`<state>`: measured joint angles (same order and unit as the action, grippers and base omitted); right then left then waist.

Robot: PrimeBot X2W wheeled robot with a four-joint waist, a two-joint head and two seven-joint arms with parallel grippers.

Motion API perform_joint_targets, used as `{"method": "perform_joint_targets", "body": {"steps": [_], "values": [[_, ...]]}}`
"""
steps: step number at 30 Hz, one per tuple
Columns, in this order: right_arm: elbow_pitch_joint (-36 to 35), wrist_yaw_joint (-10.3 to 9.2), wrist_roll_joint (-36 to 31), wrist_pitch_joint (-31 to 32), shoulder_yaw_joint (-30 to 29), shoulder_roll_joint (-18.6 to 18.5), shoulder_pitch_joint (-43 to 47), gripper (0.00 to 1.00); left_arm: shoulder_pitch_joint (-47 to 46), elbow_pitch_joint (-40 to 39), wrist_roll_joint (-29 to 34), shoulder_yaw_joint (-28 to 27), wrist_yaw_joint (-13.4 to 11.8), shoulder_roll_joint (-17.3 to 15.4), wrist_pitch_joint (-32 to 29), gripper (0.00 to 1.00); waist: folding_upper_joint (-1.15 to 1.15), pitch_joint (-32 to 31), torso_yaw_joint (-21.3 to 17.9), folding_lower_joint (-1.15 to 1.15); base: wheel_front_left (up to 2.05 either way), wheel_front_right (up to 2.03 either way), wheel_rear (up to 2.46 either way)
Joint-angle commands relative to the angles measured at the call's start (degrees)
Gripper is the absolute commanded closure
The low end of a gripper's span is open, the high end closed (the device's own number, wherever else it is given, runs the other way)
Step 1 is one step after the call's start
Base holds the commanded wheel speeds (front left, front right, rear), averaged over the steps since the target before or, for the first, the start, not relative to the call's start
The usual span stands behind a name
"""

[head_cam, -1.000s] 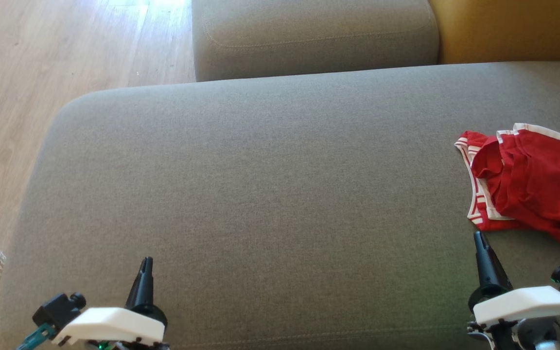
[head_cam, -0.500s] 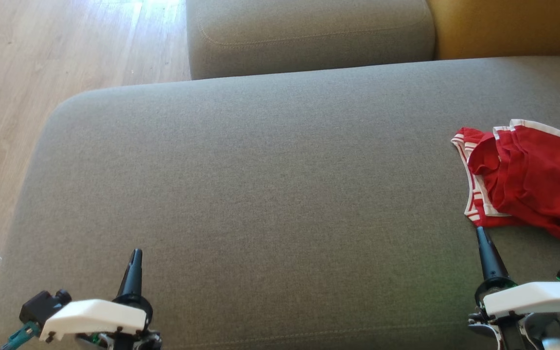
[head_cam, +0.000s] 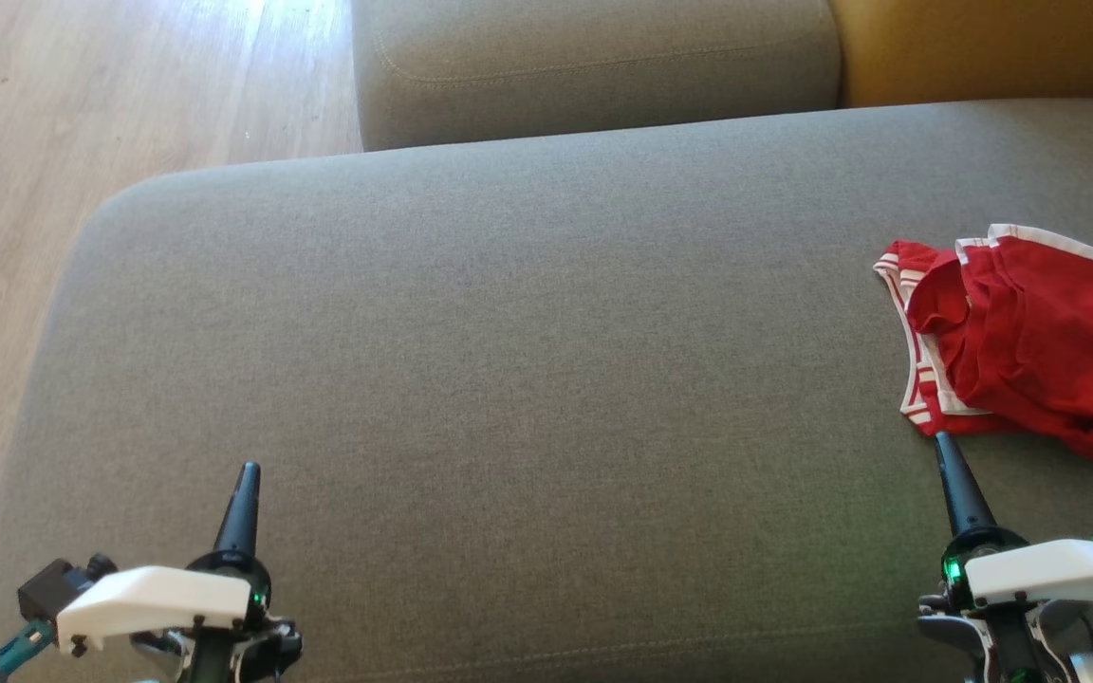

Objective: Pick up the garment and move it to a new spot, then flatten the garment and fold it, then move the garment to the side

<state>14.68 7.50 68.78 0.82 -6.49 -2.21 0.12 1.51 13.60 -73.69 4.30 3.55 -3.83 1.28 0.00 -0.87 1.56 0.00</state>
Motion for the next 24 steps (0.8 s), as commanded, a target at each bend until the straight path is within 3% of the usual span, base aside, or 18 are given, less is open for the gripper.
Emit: {"method": "perform_joint_targets", "body": {"steps": [1,24], "values": [[-1.6,0.0,1.6,0.5,0.7,-0.5,-3.4,1.0,-3.3,-1.4,-1.4,-2.3,0.7,-0.9,-0.5,1.0,0.0,0.0,0.0,0.0,0.0,0.0,0.0],[-0.9,-0.01,17.7,4.3,0.2,-0.6,-5.5,1.0,-6.4,-0.1,-15.4,-6.8,3.1,-0.8,-4.5,1.0,0.0,0.8,-1.2,0.0,0.0,0.0,0.0]]}}
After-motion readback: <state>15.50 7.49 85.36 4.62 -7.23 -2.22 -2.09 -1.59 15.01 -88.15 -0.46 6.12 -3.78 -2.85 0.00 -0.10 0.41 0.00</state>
